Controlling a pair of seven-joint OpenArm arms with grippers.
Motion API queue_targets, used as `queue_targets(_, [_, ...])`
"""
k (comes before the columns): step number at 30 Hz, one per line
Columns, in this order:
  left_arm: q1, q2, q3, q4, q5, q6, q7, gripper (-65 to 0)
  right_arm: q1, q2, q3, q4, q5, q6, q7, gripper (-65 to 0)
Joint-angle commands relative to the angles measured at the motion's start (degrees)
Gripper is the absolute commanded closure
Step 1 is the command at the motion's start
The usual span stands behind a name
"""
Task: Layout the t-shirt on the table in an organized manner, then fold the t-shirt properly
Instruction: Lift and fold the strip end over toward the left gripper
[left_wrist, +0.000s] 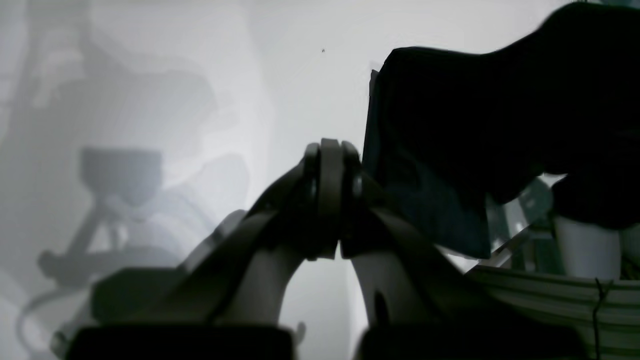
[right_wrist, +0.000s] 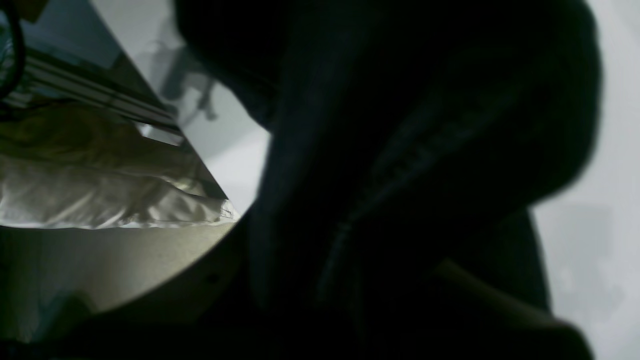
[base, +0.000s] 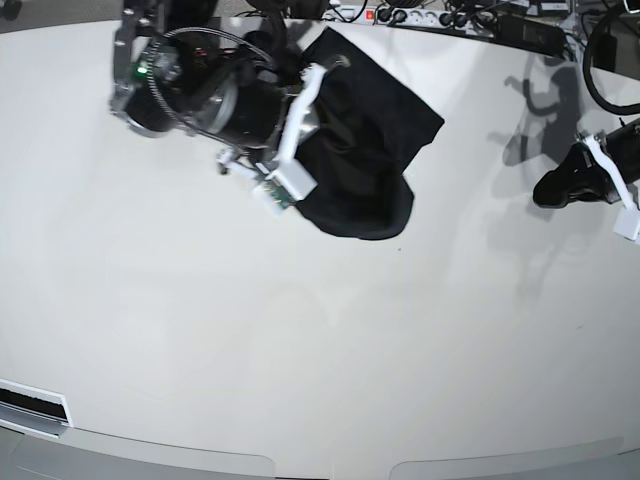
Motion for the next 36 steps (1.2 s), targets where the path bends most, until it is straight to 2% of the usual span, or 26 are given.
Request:
queue_targets(1, [-0.28,-1.14,-0.39,0.76,-1.33,-0.28,-1.22,0.0,0.92,-0.42,-1.11,-0.37,1.03,0.43,1.68,-22.0])
queue_targets(2, [-0.28,-1.16,-0.39,0.76,-1.33,-0.28,-1.22,0.0,1.31,-0.42,-2.21,-1.38,1.25,0.11,1.81,-35.0])
queue_targets(3, [-0.31,-1.16,-0.39,0.76,-1.36,-0.28,-1.22,0.0,1.77,-0.42,-3.48,-1.84,2.27,-0.66,1.79,-44.9])
queue_targets(4, [-0.31,-1.16,-0.39,0.76,-1.36,-0.31,-1.25,0.0,2.08,-0.42,-4.83,-1.90,4.35,-1.46,1.16,-51.3])
queue_targets(7, [-0.33,-1.31,-0.39,0.76,-1.55,-0.31,-1.22,0.0,3.80,-0.42,-8.96,-1.40,14.71,0.43,-7.39,-52.5])
queue_targets(9, [-0.28,-1.33,-0.39,0.79,-1.84,-0.33,-1.20,0.0,5.09,-0.42,-10.91,-1.20,19.74,0.43,-11.98,-52.5])
queue_targets(12, [-0.28,-1.33,-0.39,0.79,-4.74,-1.33,0.98,0.0,6.93,-0.42,-11.26,-1.20,19.34,0.43,-12.01,-52.1])
queue_targets(14, [-0.31,-1.62,-0.37,0.83,-8.59,-2.00,3.58,0.0,8.50,-0.42,-11.19,-1.20,17.00,0.43,-12.01,-46.7])
queue_targets(15, [-0.31,-1.84,-0.37,0.83,-10.01,-2.00,4.46,0.0,9.42,-0.42,-11.19,-1.20,16.24,0.43,-12.01,-40.6])
queue_targets(16, [-0.28,-2.05,-0.37,0.85,-10.93,-2.00,4.92,0.0,10.29,-0.42,-11.19,-1.20,15.30,0.43,-12.01,-32.1])
queue_targets(18, [-0.28,-2.10,0.11,1.18,-10.95,-2.00,5.11,0.0,11.98,-0.42,-11.19,-1.22,13.18,0.43,-12.01,-8.7])
queue_targets(19, [-0.28,-2.08,0.85,1.51,-10.75,-2.00,5.11,0.0,12.72,-0.42,-11.21,-1.22,11.65,0.43,-12.01,0.0])
queue_targets(20, [-0.28,-2.10,2.10,1.90,-10.60,-2.00,5.14,0.0,13.42,-0.11,-11.19,-1.25,10.14,0.43,-11.08,0.0])
queue_targets(23, [-0.39,-2.08,7.93,3.74,-8.24,-2.00,5.07,0.0,15.43,2.86,-11.21,-1.75,4.46,0.43,-3.78,0.0])
queue_targets(26, [-1.03,-2.03,14.71,4.85,-4.42,-2.00,4.55,0.0,17.68,4.85,-11.21,-4.42,0.13,0.43,-0.20,0.0])
queue_targets(31, [-1.29,-0.70,24.63,4.85,-1.11,-2.00,4.00,0.0,22.71,7.37,-12.28,-15.04,-0.35,0.43,0.55,0.0])
queue_targets(36, [-1.36,0.66,32.50,4.85,4.83,-2.00,1.60,0.0,29.00,8.35,-16.26,-23.47,-5.46,0.43,3.74,0.0])
